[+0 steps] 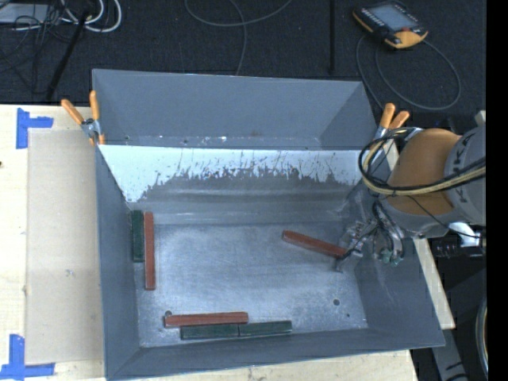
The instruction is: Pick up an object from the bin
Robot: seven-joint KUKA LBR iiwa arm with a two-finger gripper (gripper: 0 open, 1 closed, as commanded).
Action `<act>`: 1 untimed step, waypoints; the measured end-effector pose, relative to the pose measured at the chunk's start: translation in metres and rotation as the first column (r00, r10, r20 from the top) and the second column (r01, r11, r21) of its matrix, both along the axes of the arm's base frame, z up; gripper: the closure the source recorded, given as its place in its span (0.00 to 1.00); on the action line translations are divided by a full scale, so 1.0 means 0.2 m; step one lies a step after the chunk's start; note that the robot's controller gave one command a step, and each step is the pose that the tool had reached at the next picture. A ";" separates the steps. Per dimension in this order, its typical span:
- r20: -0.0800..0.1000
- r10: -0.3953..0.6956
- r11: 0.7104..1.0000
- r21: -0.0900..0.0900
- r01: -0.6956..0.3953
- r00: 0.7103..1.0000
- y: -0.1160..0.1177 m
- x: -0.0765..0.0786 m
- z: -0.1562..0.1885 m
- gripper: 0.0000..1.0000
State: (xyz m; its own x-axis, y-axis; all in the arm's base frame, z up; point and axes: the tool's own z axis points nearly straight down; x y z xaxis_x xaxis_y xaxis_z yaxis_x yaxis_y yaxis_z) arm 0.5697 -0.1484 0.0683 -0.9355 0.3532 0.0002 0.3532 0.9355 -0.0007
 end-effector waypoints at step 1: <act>-0.007 0.000 1.000 0.002 0.000 1.000 0.00 -0.01 0.03 1.00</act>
Offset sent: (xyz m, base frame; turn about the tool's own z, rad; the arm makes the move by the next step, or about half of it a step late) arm 0.0000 0.0000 0.1264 0.0000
